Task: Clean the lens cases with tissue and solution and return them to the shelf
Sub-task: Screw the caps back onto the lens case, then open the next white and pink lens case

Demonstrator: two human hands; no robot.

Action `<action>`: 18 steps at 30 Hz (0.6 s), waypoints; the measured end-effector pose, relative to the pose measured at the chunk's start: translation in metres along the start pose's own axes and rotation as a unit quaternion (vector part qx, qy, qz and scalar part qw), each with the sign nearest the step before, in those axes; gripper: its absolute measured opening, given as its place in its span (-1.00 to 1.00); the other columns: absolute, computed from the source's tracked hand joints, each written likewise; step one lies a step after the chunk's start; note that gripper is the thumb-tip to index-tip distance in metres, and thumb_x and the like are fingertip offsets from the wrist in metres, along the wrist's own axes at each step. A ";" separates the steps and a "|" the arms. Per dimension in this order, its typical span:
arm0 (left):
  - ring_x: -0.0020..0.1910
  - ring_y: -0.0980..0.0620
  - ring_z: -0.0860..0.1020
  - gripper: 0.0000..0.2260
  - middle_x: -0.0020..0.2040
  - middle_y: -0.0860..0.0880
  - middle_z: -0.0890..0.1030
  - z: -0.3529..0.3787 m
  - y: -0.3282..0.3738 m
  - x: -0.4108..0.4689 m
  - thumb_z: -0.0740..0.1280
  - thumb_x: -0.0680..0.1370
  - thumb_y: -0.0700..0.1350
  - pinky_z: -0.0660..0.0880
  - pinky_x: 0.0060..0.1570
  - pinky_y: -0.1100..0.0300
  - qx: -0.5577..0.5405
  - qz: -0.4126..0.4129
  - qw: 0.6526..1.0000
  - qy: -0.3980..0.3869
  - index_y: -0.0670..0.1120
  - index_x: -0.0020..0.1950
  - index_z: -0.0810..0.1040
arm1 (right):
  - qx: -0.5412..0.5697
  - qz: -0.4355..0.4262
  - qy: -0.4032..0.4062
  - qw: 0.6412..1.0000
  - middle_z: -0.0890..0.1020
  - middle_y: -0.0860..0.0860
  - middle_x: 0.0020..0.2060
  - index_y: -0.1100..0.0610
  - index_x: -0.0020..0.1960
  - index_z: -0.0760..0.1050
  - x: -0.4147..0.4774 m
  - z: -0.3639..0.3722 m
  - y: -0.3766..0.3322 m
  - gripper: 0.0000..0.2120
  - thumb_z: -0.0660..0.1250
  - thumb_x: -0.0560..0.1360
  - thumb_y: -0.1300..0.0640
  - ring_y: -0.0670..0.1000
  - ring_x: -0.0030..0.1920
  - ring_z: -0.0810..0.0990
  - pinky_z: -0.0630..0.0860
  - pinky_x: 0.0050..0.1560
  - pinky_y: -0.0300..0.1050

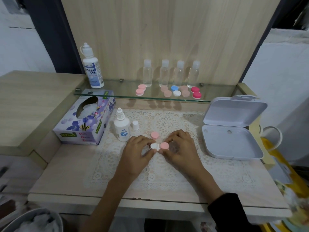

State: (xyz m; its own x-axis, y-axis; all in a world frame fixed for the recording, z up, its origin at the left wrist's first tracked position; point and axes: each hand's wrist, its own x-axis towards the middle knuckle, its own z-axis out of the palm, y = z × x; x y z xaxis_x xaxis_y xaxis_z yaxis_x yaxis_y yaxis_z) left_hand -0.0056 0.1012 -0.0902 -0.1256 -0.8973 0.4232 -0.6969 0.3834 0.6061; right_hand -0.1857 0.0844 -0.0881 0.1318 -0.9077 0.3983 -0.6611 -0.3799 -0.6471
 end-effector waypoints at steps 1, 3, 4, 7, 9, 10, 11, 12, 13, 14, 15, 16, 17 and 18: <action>0.01 0.15 0.45 -0.64 -0.02 0.13 0.59 0.000 0.000 0.000 0.24 0.43 0.16 0.26 0.04 0.50 -0.001 0.000 1.000 0.000 0.01 0.07 0.63 | -0.002 -0.009 -0.006 1.000 0.48 -0.18 -0.07 -0.04 -0.08 0.61 0.000 0.000 0.001 -0.77 0.47 0.29 -0.07 -0.09 0.02 0.40 0.29 0.02 -0.11; 0.01 0.15 0.45 -0.64 -0.03 0.14 0.59 0.000 0.000 -0.001 0.24 0.42 0.16 0.26 0.04 0.50 -0.001 0.000 1.000 0.000 0.01 0.07 0.63 | -0.009 -0.025 -0.021 0.999 0.49 -0.19 -0.04 -0.06 -0.02 0.64 -0.001 -0.001 0.001 -0.76 0.44 0.31 0.00 -0.10 0.03 0.40 0.27 0.03 -0.08; 0.01 0.15 0.45 -0.64 -0.03 0.14 0.58 -0.001 0.000 -0.001 0.24 0.42 0.16 0.26 0.04 0.48 -0.002 0.000 1.000 0.000 0.01 0.07 0.63 | -0.003 -0.028 -0.027 0.999 0.50 -0.19 -0.04 -0.07 0.00 0.65 -0.001 -0.001 0.000 -0.75 0.42 0.32 0.01 -0.11 0.03 0.40 0.28 0.04 -0.07; 0.02 0.14 0.45 -0.64 -0.02 0.14 0.59 0.000 0.001 0.000 0.24 0.42 0.16 0.27 0.04 0.46 -0.005 -0.004 1.000 0.002 0.01 0.08 0.63 | 0.083 0.012 -0.018 0.996 0.51 -0.20 -0.09 -0.08 -0.02 0.65 0.000 -0.001 0.003 -0.81 0.38 0.38 0.00 -0.09 0.03 0.44 0.40 0.05 0.04; 0.02 0.15 0.45 -0.63 -0.02 0.14 0.59 0.000 0.001 0.000 0.24 0.42 0.16 0.27 0.04 0.47 -0.003 -0.004 1.000 0.003 0.01 0.08 0.63 | 0.179 0.085 0.001 0.980 0.51 -0.18 -0.11 -0.08 -0.02 0.64 0.005 0.000 0.001 -0.82 0.38 0.40 0.06 -0.02 0.02 0.49 0.49 0.04 0.19; 0.02 0.15 0.45 -0.63 -0.02 0.13 0.59 0.000 0.001 0.000 0.24 0.42 0.16 0.27 0.05 0.47 -0.002 -0.003 1.000 0.003 0.00 0.08 0.63 | 0.199 0.111 0.012 0.974 0.51 -0.18 -0.10 -0.07 0.01 0.64 0.008 -0.001 0.000 -0.83 0.39 0.43 0.10 0.00 0.02 0.50 0.50 0.05 0.19; 0.02 0.15 0.45 -0.63 -0.02 0.13 0.59 0.000 0.001 0.000 0.24 0.42 0.16 0.26 0.05 0.47 0.000 -0.002 1.000 0.002 0.00 0.08 0.63 | 0.189 0.120 0.022 0.974 0.52 -0.19 -0.10 -0.05 0.04 0.62 0.011 -0.002 -0.001 -0.83 0.40 0.46 0.10 -0.02 0.03 0.50 0.51 0.08 0.13; 0.01 0.15 0.45 -0.64 -0.02 0.13 0.59 0.000 0.001 0.000 0.24 0.43 0.15 0.26 0.05 0.48 0.001 0.000 1.000 0.002 0.00 0.08 0.63 | 0.164 0.115 0.028 0.979 0.53 -0.20 -0.10 -0.04 0.05 0.61 0.014 -0.003 0.000 -0.85 0.39 0.49 0.08 -0.05 0.03 0.49 0.50 0.06 0.03; 0.01 0.15 0.45 -0.64 -0.02 0.13 0.59 0.000 0.001 -0.001 0.24 0.43 0.15 0.26 0.05 0.48 0.003 0.001 1.000 0.001 0.00 0.08 0.63 | 0.140 0.102 0.030 0.984 0.55 -0.21 -0.09 -0.04 0.04 0.60 0.017 -0.005 0.000 -0.88 0.39 0.50 0.05 -0.06 0.03 0.48 0.47 0.02 -0.07; 0.01 0.15 0.45 -0.64 -0.02 0.13 0.59 -0.001 0.001 -0.001 0.24 0.43 0.15 0.26 0.05 0.49 0.004 0.001 1.000 0.002 0.00 0.08 0.63 | 0.117 0.087 0.025 0.989 0.57 -0.20 -0.09 -0.05 0.01 0.59 0.021 -0.007 0.000 -0.91 0.39 0.50 0.04 -0.07 0.02 0.47 0.44 -0.03 -0.12; 0.01 0.15 0.45 -0.64 -0.02 0.13 0.59 -0.001 0.001 -0.001 0.24 0.43 0.16 0.25 0.05 0.49 0.005 0.000 1.000 0.002 0.00 0.08 0.63 | 0.093 0.073 0.015 0.993 0.59 -0.18 -0.07 -0.05 -0.01 0.58 0.024 -0.007 0.002 -0.92 0.39 0.50 0.06 -0.07 0.01 0.46 0.39 -0.06 -0.15; 0.01 0.16 0.45 -0.64 -0.02 0.13 0.59 -0.001 0.002 -0.001 0.23 0.43 0.16 0.25 0.05 0.49 0.005 -0.001 1.000 0.003 0.00 0.08 0.62 | 0.069 0.061 0.004 0.996 0.61 -0.15 -0.06 -0.03 0.00 0.59 0.026 -0.006 0.004 -0.91 0.40 0.50 0.08 -0.06 0.01 0.44 0.36 -0.07 -0.15; 0.01 0.16 0.45 -0.64 -0.02 0.13 0.59 -0.001 0.002 -0.001 0.23 0.43 0.16 0.26 0.05 0.49 0.006 -0.001 1.000 0.003 0.00 0.08 0.62 | 0.046 0.052 -0.004 0.998 0.63 -0.12 -0.05 0.00 0.01 0.61 0.028 -0.006 0.005 -0.89 0.41 0.49 0.11 -0.04 0.01 0.43 0.36 -0.06 -0.13; 0.02 0.15 0.45 -0.64 -0.02 0.13 0.59 -0.001 0.003 -0.001 0.23 0.43 0.16 0.26 0.05 0.47 0.008 -0.001 1.000 0.003 0.00 0.08 0.62 | 0.031 0.047 -0.009 0.998 0.63 -0.09 -0.03 0.02 0.03 0.62 0.029 -0.005 0.007 -0.87 0.42 0.48 0.14 -0.03 0.02 0.43 0.38 -0.03 -0.10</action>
State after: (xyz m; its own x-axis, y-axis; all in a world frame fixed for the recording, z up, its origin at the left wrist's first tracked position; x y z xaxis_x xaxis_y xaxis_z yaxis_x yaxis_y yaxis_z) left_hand -0.0067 0.1032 -0.0883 -0.1202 -0.8967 0.4260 -0.7078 0.3783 0.5966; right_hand -0.1902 0.0565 -0.0776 0.0847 -0.9426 0.3229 -0.6235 -0.3029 -0.7208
